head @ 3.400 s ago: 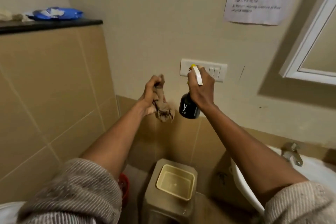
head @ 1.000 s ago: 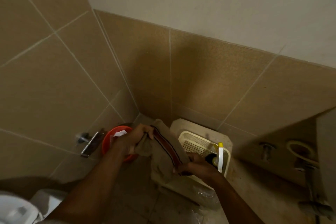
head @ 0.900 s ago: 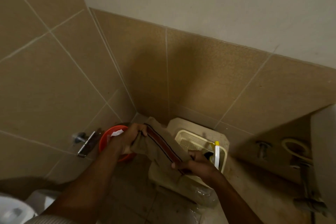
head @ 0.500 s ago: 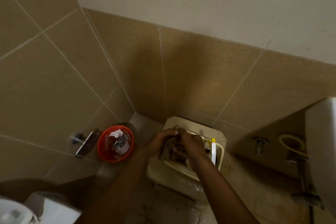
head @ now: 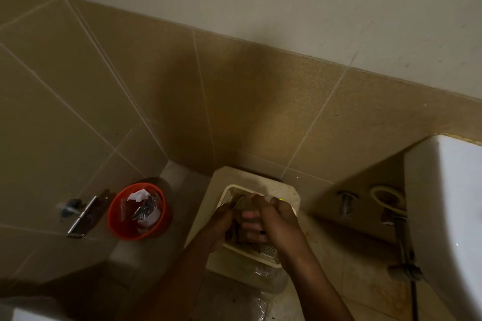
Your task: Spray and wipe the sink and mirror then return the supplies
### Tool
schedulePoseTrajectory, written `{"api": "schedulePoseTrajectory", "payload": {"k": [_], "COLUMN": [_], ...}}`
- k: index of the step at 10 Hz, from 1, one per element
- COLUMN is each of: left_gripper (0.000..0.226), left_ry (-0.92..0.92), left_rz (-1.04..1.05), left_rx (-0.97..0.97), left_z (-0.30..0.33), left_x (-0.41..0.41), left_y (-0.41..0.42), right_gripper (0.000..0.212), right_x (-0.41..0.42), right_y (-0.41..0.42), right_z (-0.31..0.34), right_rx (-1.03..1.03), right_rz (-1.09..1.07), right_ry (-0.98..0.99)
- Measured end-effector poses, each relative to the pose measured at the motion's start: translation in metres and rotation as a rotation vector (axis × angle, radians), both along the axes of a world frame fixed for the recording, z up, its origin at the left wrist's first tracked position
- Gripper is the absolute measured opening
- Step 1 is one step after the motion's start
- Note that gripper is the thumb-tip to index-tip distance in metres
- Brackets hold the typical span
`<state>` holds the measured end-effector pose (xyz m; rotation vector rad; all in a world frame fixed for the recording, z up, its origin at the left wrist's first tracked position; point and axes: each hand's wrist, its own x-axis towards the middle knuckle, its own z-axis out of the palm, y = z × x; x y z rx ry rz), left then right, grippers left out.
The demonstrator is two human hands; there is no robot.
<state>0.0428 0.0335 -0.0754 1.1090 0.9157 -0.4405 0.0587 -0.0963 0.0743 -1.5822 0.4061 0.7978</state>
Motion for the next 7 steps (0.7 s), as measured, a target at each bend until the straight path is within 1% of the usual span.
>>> {"api": "schedulePoseTrajectory", "payload": {"k": [1, 2, 3, 4, 5, 6, 7], "left_gripper": [0.051, 0.072, 0.053, 0.037, 0.004, 0.022, 0.024], "left_ry": [0.006, -0.019, -0.095, -0.142, -0.174, -0.290, -0.407], "left_rz": [-0.040, -0.223, -0.353, -0.407, -0.218, -0.095, -0.071], "left_rx": [0.080, 0.344, 0.736, 0.919, 0.754, 0.705, 0.920], "left_z": [-0.020, -0.023, 0.005, 0.028, 0.084, 0.132, 0.213], "left_x": [-0.005, -0.002, 0.004, 0.007, 0.013, 0.021, 0.019], "left_y": [-0.004, -0.004, -0.001, 0.005, 0.019, 0.029, 0.038], "right_gripper": [0.013, 0.016, 0.023, 0.023, 0.027, 0.027, 0.023], "right_x": [-0.004, 0.004, 0.026, 0.033, 0.034, 0.028, 0.012], "right_y": [-0.003, -0.001, 0.009, 0.012, 0.007, 0.004, 0.002], "right_z": [-0.006, -0.015, -0.016, -0.015, -0.003, 0.018, 0.073], "right_rx": [-0.087, -0.199, -0.344, -0.379, -0.375, -0.315, -0.291], "right_rz": [0.032, 0.088, 0.182, 0.221, 0.224, 0.184, 0.148], "right_ry": [-0.072, -0.233, -0.480, -0.554, -0.569, -0.622, -0.704]}}
